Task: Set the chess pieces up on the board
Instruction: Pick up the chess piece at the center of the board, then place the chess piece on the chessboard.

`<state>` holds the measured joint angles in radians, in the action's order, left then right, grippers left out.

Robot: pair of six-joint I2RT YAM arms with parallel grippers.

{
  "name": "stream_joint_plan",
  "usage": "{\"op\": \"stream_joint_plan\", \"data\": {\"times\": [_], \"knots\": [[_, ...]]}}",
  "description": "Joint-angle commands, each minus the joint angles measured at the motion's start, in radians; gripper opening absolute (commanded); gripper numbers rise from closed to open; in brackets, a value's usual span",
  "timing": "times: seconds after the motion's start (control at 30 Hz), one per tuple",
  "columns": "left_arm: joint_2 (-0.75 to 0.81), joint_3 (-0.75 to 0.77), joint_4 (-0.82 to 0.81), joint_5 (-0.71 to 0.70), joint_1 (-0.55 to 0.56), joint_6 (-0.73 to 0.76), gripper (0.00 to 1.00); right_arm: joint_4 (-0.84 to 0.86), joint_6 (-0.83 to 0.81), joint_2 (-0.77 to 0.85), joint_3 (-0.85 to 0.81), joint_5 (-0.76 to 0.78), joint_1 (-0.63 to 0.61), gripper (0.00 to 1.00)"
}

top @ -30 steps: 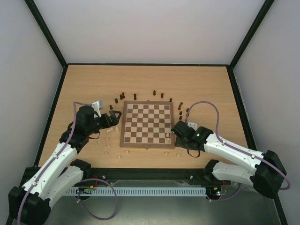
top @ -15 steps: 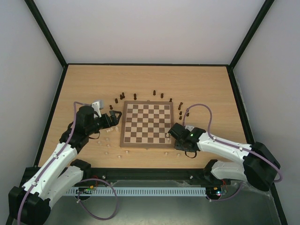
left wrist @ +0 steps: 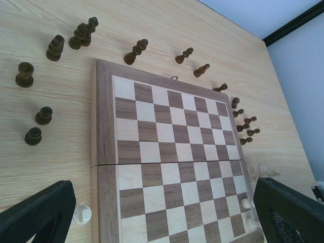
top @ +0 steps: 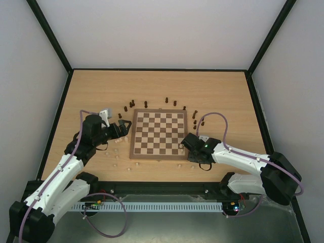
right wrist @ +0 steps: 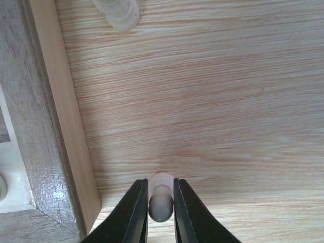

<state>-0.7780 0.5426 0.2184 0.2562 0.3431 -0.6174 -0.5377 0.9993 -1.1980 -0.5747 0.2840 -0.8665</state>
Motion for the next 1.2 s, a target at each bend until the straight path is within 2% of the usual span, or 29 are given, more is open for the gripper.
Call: {"op": "stream_joint_plan", "data": {"times": [0.0, 0.23, 0.43, 0.8, 1.0, 1.17], "knots": [[0.006, -0.009, -0.007, 0.004, 0.005, 0.003, 1.0, -0.025, 0.007, -0.002, 0.016, 0.004, -0.006, 0.14], [0.019, -0.001, 0.014, -0.008, 0.005, 0.005, 0.99, -0.03, 0.0, -0.002, 0.01, 0.003, -0.007, 0.09], [-0.012, -0.009, -0.004, 0.008, 0.004, 0.006, 1.0, -0.102, -0.006, 0.034, -0.03, 0.02, -0.007, 0.08], [-0.024, -0.023, -0.031, -0.016, 0.005, -0.002, 1.0, -0.256, -0.079, 0.076, -0.262, 0.067, -0.007, 0.07], [-0.023, -0.024, -0.024, -0.039, 0.004, -0.008, 1.0, -0.25, -0.169, -0.017, -0.402, 0.058, -0.008, 0.07], [-0.03, -0.018, -0.024, -0.046, 0.004, -0.008, 0.99, -0.196, -0.229, -0.124, -0.456, 0.022, -0.008, 0.07]]}}
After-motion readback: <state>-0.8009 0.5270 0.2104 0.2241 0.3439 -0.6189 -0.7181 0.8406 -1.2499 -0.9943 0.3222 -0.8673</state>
